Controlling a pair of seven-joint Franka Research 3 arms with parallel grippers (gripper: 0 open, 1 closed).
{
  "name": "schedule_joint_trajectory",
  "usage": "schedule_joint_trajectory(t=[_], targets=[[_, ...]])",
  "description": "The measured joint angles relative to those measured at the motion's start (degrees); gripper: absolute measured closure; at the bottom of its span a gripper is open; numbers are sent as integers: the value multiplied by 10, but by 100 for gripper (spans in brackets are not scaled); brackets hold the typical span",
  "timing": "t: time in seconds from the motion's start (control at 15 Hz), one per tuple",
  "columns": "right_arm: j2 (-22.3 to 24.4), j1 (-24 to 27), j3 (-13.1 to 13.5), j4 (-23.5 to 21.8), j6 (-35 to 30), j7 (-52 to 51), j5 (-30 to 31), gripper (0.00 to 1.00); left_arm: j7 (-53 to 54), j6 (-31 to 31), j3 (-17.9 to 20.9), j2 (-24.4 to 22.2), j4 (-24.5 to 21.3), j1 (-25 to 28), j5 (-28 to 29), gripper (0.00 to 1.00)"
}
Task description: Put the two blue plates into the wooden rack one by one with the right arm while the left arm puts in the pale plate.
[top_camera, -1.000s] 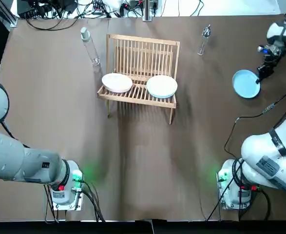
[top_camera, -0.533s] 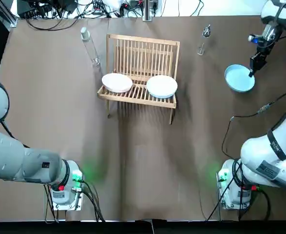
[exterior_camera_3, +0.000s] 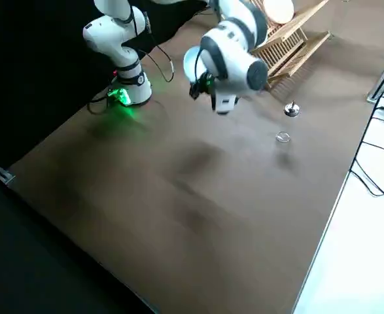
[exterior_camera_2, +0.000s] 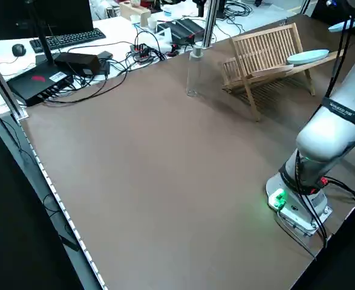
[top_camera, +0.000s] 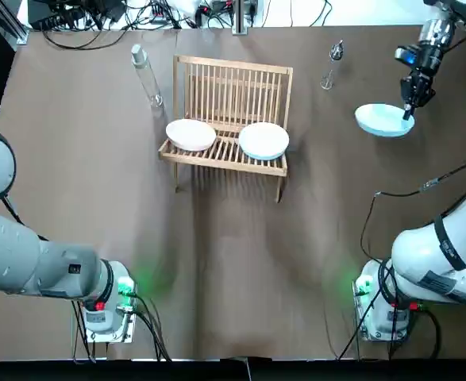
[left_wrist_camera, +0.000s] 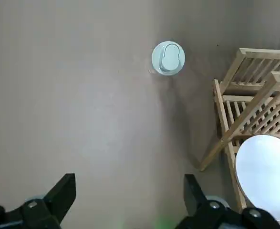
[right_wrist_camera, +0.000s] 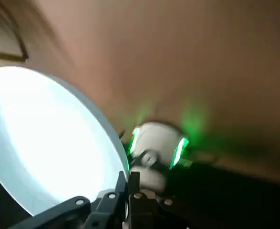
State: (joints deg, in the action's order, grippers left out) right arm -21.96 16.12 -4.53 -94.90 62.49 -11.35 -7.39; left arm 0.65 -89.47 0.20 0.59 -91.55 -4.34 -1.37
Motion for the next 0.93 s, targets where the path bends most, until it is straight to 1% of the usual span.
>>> schedule_joint_trajectory(t=[0.33, 0.4, 0.47, 0.67, 0.8, 0.93], targets=[[23, -83, -1, -1, -83, 167, -99, 97, 1, 0, 0, -5, 1, -1, 0, 0], [24, -121, -2, -2, -94, 220, -140, 97, 1, 0, 0, -5, 1, -2, 0, 0], [24, -143, -2, -2, -94, 236, -155, 97, 1, 0, 0, -5, 1, -2, 0, 0], [24, -205, -2, -4, -74, 276, -222, 97, 1, 0, 0, -5, 1, -2, 0, 0], [23, -234, -2, -6, -39, 291, -257, 97, 1, 0, 0, -5, 1, -2, 0, 0], [19, -255, -2, -12, 10, 310, -292, 97, 1, 0, 0, -5, 1, -2, 0, 0]])
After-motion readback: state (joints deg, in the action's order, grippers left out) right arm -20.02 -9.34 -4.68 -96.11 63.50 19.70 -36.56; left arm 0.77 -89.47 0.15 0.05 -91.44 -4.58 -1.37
